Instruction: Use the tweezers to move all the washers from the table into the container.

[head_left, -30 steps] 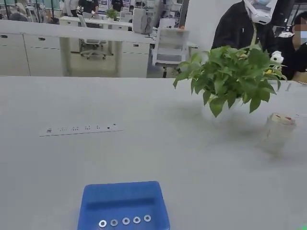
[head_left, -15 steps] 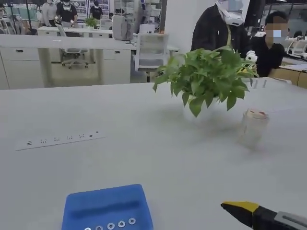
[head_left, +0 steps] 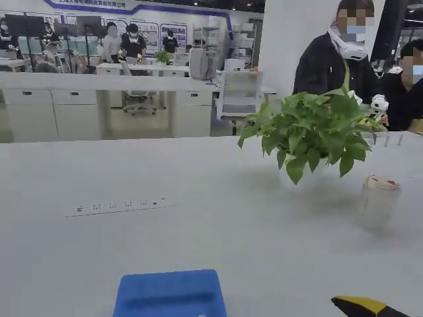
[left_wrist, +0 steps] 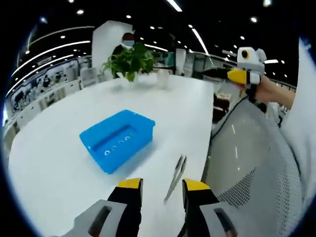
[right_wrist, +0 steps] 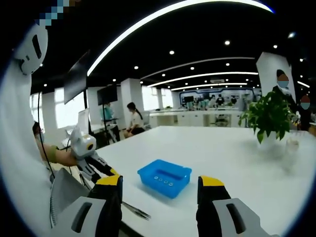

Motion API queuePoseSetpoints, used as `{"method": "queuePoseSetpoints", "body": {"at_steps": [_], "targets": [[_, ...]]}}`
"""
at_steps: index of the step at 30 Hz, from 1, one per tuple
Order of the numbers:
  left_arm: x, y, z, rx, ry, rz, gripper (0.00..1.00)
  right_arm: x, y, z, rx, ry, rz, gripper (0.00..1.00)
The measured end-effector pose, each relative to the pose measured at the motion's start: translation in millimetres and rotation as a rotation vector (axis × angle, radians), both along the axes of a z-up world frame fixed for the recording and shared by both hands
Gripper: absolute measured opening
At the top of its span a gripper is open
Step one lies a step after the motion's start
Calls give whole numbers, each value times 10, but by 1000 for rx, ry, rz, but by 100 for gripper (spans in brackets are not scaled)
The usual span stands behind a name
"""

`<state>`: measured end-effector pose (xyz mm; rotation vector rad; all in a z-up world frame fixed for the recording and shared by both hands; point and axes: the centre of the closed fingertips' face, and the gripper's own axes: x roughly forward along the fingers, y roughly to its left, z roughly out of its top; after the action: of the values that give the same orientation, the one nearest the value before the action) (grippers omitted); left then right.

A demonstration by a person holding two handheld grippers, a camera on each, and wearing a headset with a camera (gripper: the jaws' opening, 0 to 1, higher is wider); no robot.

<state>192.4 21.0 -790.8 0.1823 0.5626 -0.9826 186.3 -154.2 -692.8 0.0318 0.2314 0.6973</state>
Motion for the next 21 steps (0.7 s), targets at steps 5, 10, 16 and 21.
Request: {"method": "queuePoseSetpoints", "body": {"at_steps": [5,10,16,21], "targets": [[-6,209,412,-113,-82,177,42,49,-32,22,20,-4,5,62],[-38,343,721,-148,-181,291,50,142,-120,23,37,-6,5,67],[-101,433,938,-200,-240,427,64,274,-179,5,34,-16,-1,76],[-147,499,1018,-240,-272,519,71,403,-259,-23,-12,-36,-29,85]]}}
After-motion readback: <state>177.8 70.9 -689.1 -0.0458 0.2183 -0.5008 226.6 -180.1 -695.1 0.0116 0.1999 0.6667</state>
